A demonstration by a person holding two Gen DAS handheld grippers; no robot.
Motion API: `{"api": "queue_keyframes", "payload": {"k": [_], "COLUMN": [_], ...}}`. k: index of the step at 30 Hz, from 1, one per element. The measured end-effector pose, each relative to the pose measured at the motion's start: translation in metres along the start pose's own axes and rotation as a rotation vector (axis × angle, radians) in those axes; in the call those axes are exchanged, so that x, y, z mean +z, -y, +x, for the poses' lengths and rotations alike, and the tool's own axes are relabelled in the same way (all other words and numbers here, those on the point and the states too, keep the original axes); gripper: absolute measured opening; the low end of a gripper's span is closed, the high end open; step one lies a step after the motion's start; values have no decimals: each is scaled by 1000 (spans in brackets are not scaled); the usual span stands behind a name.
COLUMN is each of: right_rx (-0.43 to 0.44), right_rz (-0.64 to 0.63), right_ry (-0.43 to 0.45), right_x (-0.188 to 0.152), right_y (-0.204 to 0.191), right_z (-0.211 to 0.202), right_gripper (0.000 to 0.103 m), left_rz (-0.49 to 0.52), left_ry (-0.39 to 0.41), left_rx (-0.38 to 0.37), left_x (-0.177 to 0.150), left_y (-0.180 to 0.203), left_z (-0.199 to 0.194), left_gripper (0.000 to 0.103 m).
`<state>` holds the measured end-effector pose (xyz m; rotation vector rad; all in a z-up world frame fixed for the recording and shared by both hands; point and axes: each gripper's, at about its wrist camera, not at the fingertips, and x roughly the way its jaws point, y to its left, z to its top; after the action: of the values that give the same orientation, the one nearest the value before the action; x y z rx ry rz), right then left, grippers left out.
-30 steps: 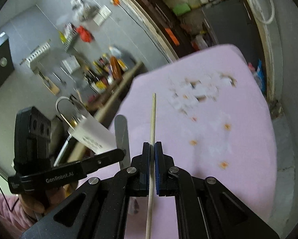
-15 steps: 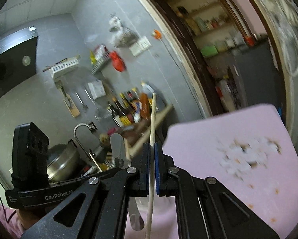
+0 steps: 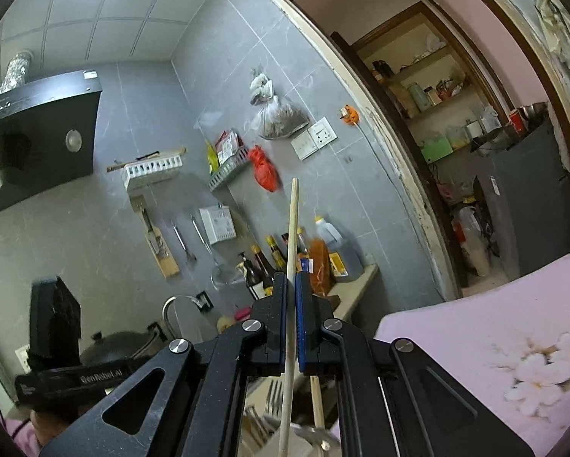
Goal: Organize utensils
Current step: 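Carry the knife in the left tool over the holder while the right tool carries the chopstick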
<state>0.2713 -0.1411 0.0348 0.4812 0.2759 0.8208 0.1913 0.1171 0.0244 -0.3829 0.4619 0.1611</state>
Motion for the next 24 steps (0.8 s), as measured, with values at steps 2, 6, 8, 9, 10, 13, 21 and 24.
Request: {"api": "queue_keyframes", "payload": {"k": [2, 6, 8, 9, 10, 13, 21, 24], "right_rx": [-10, -42, -58, -64, -69, -83, -115, -120], "right_rz": [16, 14, 10, 9, 10, 12, -26, -20], "right_ry": [11, 5, -7, -12, -16, -24, -51, -61], "right_x": [-9, -29, -37, -41, -44, -52, -65, -69], "right_y": [3, 10, 13, 16, 17, 22, 22, 24], "right_z": [9, 22, 26, 27, 28, 29, 25, 25], "right_gripper": [4, 4, 4, 4, 4, 4, 4, 4], "left_rz": [-3, 1, 15, 26, 32, 38, 110, 121], "left_ry": [-3, -17, -23, -25, -28, -38, -67, -80], "left_rx": [25, 44, 51, 53, 52, 50, 27, 30], "left_x": [-2, -12, -17, -21, -24, -33, -51, -54], "left_y": [-13, -25, -25, -25, -25, -24, -15, -14], "left_z": [8, 19, 23, 26, 29, 32, 42, 45], "left_gripper": [2, 2, 2, 2, 2, 2, 2, 2]}}
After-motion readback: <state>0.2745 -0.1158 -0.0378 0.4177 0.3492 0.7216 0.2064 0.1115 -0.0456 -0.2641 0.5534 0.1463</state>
